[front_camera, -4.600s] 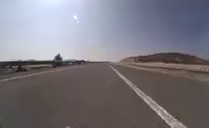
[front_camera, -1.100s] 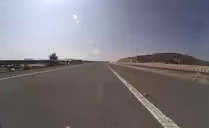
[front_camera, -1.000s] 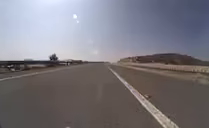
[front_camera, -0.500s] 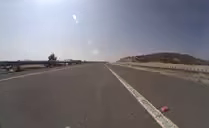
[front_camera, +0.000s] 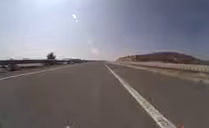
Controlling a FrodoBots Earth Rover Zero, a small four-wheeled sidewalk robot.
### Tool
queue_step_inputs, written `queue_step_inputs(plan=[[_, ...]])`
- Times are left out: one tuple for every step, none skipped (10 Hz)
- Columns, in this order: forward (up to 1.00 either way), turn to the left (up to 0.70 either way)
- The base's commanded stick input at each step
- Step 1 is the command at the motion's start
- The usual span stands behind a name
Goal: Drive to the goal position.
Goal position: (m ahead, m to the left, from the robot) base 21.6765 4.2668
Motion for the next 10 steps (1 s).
queue_step_inputs(plan=[[1.00, 0.00], [1.00, 0.00], [1.00, 0.00], [1.00, 0.00], [1.00, 0.02], [1.00, 0.16], [1.00, 0.24], [1.00, 0.12], [1.00, 0.00], [1.00, 0.00]])
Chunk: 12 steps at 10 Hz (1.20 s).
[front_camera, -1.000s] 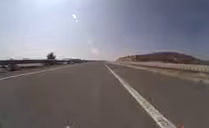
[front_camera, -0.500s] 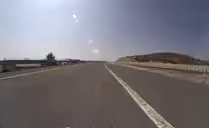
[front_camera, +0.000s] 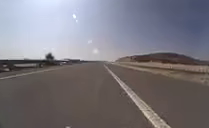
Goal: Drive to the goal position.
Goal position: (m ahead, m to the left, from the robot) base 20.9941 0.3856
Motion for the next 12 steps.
queue_step_inputs(plan=[[1.00, 0.00], [1.00, 0.00], [1.00, 0.00], [1.00, 0.00], [1.00, 0.00], [1.00, 0.00], [1.00, 0.00], [1.00, 0.00], [1.00, 0.00], [1.00, 0.00], [1.00, 0.00], [1.00, 0.00]])
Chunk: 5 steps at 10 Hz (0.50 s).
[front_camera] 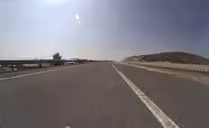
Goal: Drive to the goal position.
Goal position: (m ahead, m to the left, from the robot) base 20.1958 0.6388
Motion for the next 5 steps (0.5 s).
queue_step_inputs(plan=[[1.00, 0.00], [1.00, 0.00], [1.00, 0.00], [1.00, 0.00], [1.00, 0.00]])
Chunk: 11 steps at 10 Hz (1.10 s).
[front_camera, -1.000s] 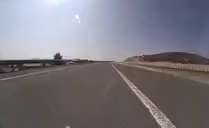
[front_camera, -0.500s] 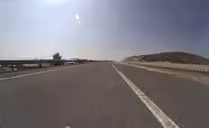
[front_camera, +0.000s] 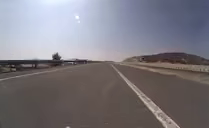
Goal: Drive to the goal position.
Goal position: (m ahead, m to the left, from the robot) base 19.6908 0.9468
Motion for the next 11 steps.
queue_step_inputs(plan=[[1.00, 0.00], [1.00, 0.00], [1.00, 0.00], [1.00, 0.00], [1.00, 0.00], [1.00, 0.00], [1.00, 0.00], [1.00, 0.00], [1.00, 0.00], [1.00, 0.00], [1.00, 0.00]])
